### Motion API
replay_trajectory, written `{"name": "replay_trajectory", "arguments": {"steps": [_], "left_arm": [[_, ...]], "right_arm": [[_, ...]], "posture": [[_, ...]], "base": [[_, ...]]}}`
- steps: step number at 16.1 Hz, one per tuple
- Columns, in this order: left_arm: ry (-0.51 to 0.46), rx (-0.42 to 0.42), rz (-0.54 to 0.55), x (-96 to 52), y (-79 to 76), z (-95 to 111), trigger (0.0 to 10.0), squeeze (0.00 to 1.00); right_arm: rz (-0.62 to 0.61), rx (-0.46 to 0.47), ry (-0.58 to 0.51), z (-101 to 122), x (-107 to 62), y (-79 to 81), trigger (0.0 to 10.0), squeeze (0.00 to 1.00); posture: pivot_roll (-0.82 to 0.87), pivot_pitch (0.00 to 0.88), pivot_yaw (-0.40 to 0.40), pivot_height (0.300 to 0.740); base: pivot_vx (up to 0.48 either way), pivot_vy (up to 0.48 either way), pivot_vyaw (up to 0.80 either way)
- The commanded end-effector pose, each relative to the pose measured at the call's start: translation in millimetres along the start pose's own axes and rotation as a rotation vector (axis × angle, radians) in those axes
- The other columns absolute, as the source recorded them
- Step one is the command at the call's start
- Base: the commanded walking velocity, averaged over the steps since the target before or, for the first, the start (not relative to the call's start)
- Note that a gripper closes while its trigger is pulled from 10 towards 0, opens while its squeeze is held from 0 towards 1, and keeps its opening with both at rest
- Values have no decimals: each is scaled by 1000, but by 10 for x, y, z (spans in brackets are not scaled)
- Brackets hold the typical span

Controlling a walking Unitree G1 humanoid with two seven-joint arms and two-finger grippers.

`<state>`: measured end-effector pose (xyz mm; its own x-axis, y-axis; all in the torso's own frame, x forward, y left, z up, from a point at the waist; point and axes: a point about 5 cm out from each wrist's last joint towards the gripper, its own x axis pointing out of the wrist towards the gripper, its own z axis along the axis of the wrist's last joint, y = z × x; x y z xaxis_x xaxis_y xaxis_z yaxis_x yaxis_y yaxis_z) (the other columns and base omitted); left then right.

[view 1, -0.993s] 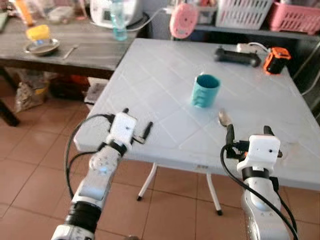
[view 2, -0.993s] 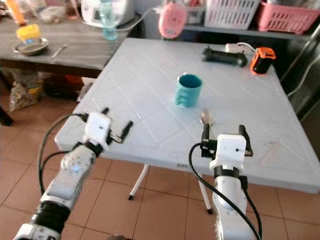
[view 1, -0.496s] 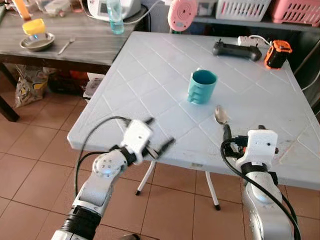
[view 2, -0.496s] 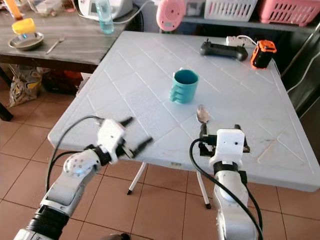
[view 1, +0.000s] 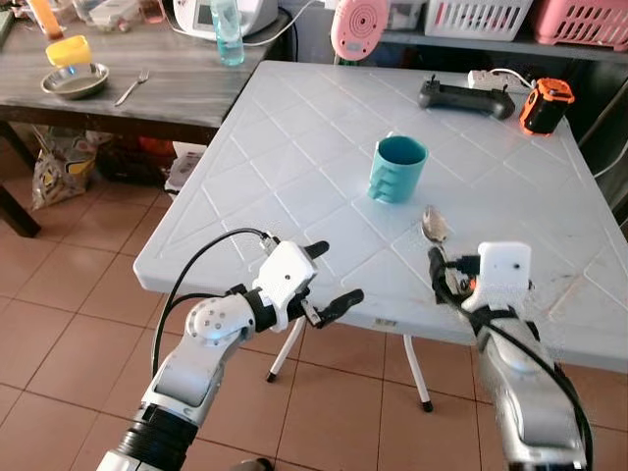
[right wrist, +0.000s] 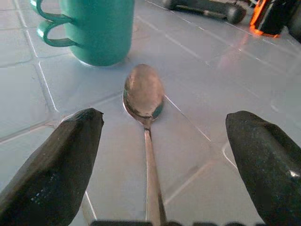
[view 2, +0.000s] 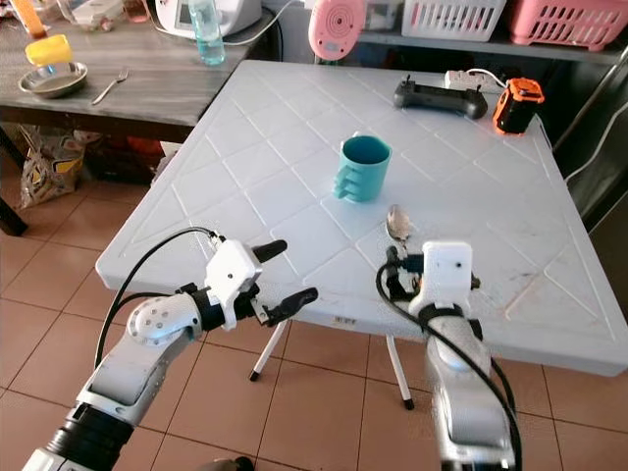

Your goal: Setting the table

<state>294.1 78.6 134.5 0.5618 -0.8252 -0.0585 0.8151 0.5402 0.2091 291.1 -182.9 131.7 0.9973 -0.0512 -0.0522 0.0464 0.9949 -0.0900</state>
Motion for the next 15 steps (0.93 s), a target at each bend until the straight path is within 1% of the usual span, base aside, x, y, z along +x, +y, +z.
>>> {"name": "replay_trajectory", "arguments": {"steps": [1, 3, 5, 8, 10, 12, 15], "left_arm": [[-6, 0, -21, 5, -30, 36, 10000, 0], [-6, -3, -19, 4, -28, 37, 10000, 0], [-5, -5, -9, 8, -9, 41, 10000, 0], [-7, -19, -33, 15, -11, 67, 10000, 0], [-14, -30, -84, 22, -30, 91, 10000, 0], [8, -51, -129, 28, -61, 73, 10000, 0], [40, -45, -183, 52, -94, 48, 10000, 0]], "right_arm": [[4, 11, 29, -32, 53, -20, 10000, 0], [12, 16, 34, -30, 77, -13, 10000, 0], [27, 30, 80, -100, 173, -6, 10000, 0], [48, 71, 117, -156, 232, 15, 10000, 0], [53, 75, 140, -200, 252, 20, 10000, 0], [39, 67, 153, -243, 244, 6, 10000, 0], [41, 73, 168, -277, 234, -2, 10000, 0]], "posture": [[197, 126, 0, 740], [197, 126, 0, 740], [206, 116, -7, 740], [213, 116, -11, 740], [211, 121, -12, 740], [209, 124, -11, 740], [208, 125, -11, 740]], "base": [[0, 0, 0], [0, 0, 0], [0, 0, 0], [0, 0, 0], [0, 0, 0], [0, 0, 0], [0, 0, 0]]}}
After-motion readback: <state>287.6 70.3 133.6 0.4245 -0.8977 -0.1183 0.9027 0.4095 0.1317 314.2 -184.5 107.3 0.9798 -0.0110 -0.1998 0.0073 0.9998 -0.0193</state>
